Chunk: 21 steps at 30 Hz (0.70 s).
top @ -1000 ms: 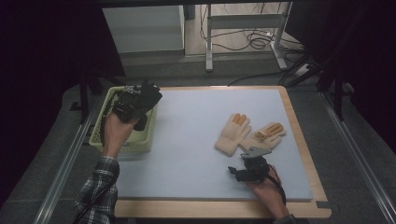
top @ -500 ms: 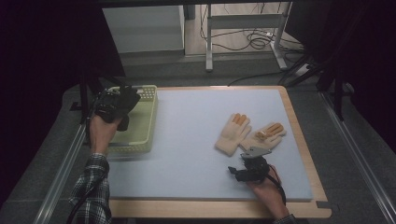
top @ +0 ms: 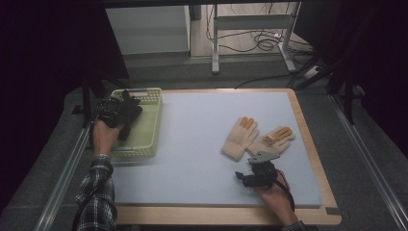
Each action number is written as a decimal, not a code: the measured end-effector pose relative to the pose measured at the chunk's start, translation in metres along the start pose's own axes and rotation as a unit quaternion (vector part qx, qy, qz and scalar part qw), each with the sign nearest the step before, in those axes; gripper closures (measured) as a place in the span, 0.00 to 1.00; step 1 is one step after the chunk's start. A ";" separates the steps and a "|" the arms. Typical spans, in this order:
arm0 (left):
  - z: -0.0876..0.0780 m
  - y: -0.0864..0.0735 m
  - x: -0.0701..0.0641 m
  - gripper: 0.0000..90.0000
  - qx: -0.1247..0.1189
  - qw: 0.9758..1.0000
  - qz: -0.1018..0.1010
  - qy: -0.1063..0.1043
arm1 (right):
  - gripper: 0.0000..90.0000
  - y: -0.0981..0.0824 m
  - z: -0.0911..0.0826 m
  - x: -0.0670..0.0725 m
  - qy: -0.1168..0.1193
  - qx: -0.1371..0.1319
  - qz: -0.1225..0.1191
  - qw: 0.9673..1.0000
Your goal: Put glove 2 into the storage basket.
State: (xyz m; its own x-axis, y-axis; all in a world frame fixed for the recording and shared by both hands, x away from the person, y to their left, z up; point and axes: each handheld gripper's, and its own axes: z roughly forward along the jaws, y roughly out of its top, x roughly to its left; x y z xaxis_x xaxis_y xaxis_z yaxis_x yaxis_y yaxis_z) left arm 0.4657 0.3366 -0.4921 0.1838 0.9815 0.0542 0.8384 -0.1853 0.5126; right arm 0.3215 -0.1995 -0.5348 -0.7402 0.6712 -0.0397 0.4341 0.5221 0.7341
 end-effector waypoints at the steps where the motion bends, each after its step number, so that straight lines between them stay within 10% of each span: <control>1: 0.003 0.000 0.000 0.64 0.009 1.000 0.001 0.004 | 0.28 0.000 0.000 0.000 0.000 0.000 0.000 1.000; 7: 0.012 -0.004 0.002 0.64 0.044 0.999 -0.008 0.004 | 0.28 0.000 0.000 0.000 0.000 0.000 0.000 1.000; 14: 0.008 -0.003 0.002 0.26 0.059 0.998 -0.015 0.001 | 0.28 0.000 0.000 0.000 0.000 0.000 0.000 1.000; 19: 0.001 -0.004 0.001 0.24 0.061 0.998 -0.005 0.006 | 0.28 0.000 0.000 0.000 0.000 0.000 0.000 1.000; 21: 0.001 -0.004 0.003 0.40 0.068 0.998 -0.008 -0.002 | 0.28 0.000 0.000 0.000 0.000 0.000 -0.001 1.000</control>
State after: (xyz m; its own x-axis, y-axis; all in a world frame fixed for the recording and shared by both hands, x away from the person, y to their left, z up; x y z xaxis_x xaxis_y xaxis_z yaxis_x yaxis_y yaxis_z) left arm 0.4632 0.3400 -0.4947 0.1710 0.9843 0.0434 0.9029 -0.1741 0.3930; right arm 0.3214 -0.1994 -0.5348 -0.7404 0.6709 -0.0409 0.4334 0.5230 0.7339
